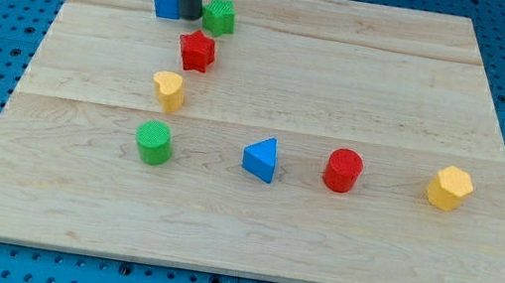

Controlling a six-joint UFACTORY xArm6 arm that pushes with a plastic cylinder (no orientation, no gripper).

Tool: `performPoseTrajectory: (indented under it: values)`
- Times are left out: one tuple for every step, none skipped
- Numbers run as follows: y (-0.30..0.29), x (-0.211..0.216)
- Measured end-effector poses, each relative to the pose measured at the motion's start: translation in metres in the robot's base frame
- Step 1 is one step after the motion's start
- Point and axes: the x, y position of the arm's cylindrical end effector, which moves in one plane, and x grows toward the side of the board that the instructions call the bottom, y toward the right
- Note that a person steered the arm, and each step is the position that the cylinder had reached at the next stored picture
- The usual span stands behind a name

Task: Push the red star top to the red circle

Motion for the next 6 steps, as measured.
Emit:
performPoseTrajectory:
  values:
    - [0.023, 0.058]
    - [0.022, 0.102]
    - [0.071, 0.104]
    - [0.094, 0.114]
    - [0.156, 0.123]
    - [0.193, 0.152]
